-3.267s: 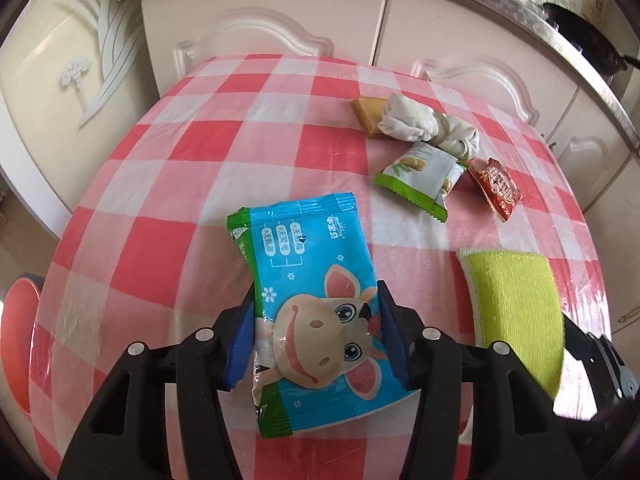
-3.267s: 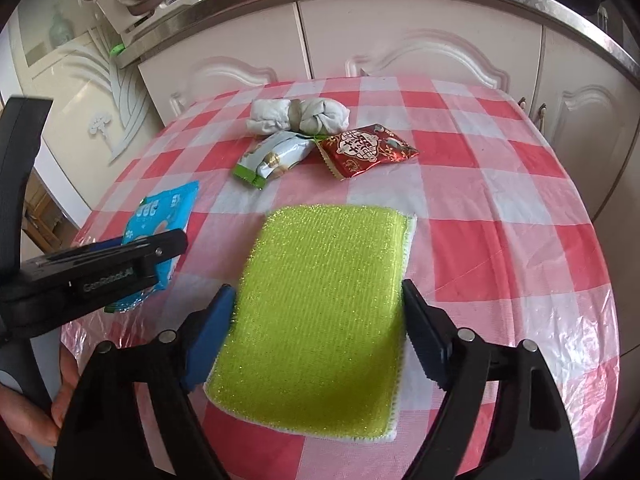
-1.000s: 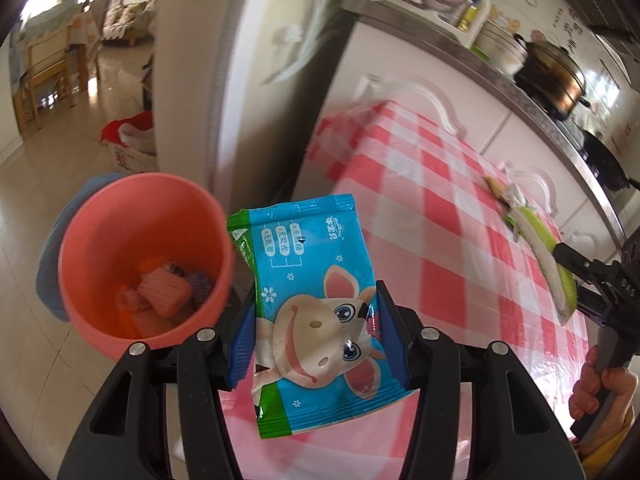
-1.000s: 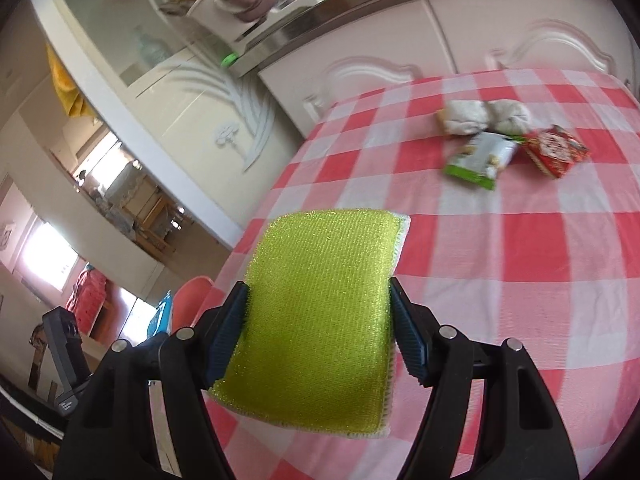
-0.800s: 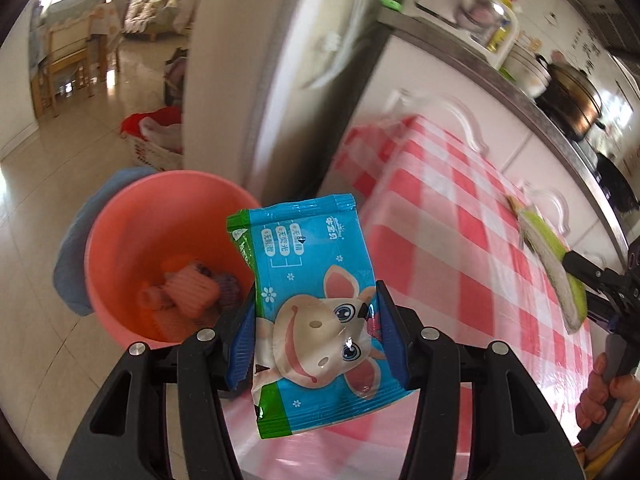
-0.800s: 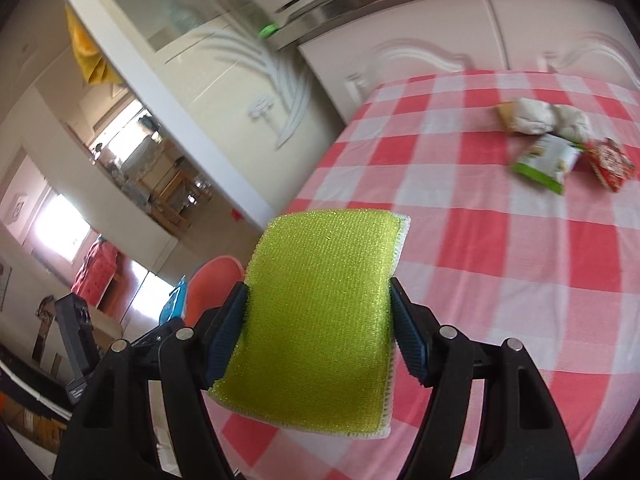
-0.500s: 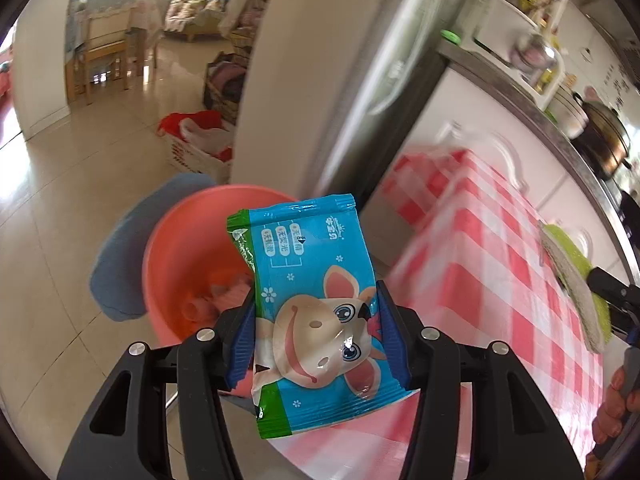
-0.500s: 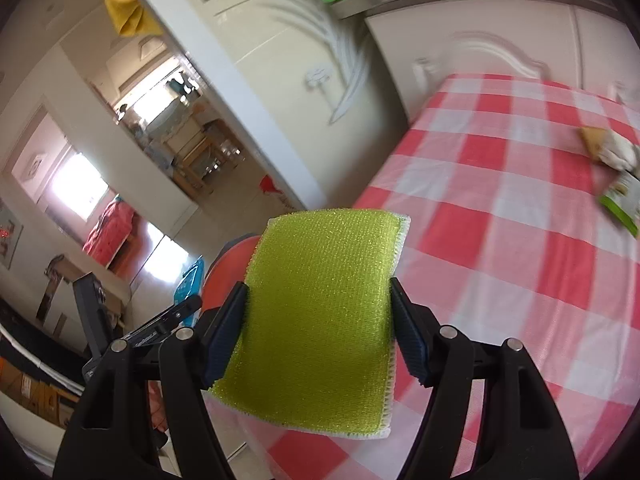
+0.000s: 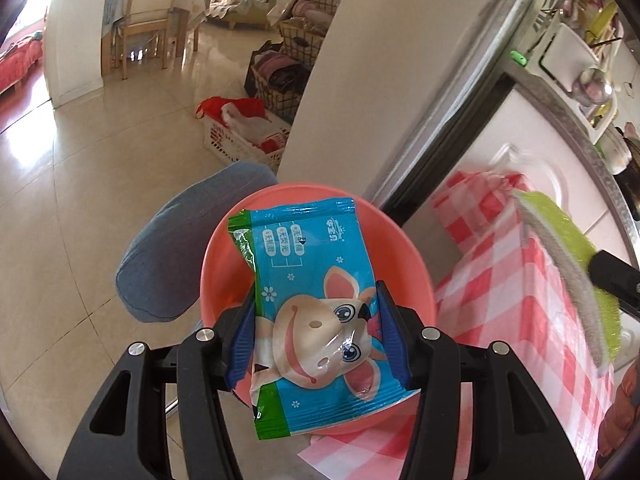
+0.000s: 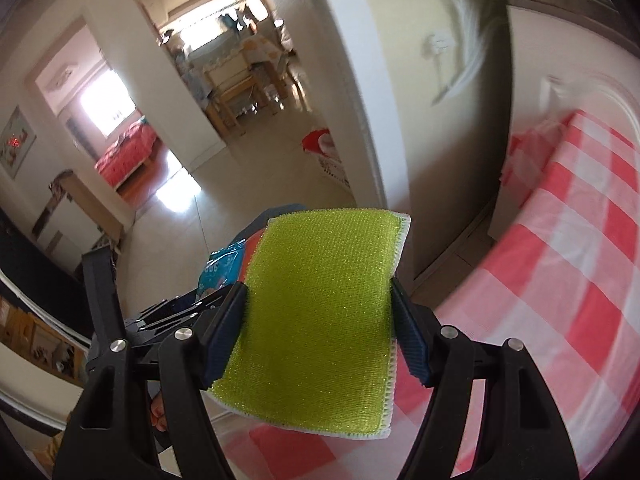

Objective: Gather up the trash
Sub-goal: 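Carry the wipes packet and sponge over the orange bucket, then open both grippers to drop the packet and sponge into the bucket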

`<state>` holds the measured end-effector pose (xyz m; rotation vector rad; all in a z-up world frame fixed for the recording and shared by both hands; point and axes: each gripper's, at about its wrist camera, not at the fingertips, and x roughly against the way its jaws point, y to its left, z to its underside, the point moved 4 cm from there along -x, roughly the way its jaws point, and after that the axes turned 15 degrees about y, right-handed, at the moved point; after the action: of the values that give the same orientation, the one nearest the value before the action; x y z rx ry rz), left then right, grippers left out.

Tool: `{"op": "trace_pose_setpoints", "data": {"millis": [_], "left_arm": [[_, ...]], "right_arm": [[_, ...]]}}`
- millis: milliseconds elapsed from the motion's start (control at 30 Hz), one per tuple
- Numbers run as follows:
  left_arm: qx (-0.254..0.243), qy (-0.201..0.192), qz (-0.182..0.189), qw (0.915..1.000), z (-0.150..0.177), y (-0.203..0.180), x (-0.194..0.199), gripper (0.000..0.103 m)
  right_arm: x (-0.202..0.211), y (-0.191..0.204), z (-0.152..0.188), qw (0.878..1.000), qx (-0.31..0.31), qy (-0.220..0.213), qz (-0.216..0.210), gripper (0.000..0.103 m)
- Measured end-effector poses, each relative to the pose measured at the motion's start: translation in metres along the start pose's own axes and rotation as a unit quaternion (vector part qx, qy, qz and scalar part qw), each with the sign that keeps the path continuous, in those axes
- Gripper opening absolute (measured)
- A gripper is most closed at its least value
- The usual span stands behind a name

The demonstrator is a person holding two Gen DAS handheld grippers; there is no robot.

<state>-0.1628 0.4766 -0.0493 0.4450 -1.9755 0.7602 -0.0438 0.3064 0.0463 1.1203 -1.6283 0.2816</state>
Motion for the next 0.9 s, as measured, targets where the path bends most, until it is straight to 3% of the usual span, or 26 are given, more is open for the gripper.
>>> {"op": "trace_pose_setpoints", "data": {"millis": [400,600,767,900], "left_arm": [[0.014,0.026,-0.009,0.9995,-0.001,0.011,-0.031,0.055],[0.024,0.036,-0.009,0.9990,-0.003,0.018,-0.042,0.056],[0.030,0.031,-0.005,0.9991,-0.005,0.020,-0.045,0.056],[0.032,0.025,-0.003,0.9992,-0.007,0.021,-0.043,0.069]], "right_arm": [[-0.070,0.028,-0.029,0.997,0.040,0.072,0.015,0.071],[-0.091,0.037,-0.033,0.992,0.063,0.091,0.055,0.082],[-0.102,0.032,-0.034,0.994,0.046,0.094,0.043,0.085],[-0.098,0.029,-0.034,0.996,0.037,0.082,0.030,0.087]]}}
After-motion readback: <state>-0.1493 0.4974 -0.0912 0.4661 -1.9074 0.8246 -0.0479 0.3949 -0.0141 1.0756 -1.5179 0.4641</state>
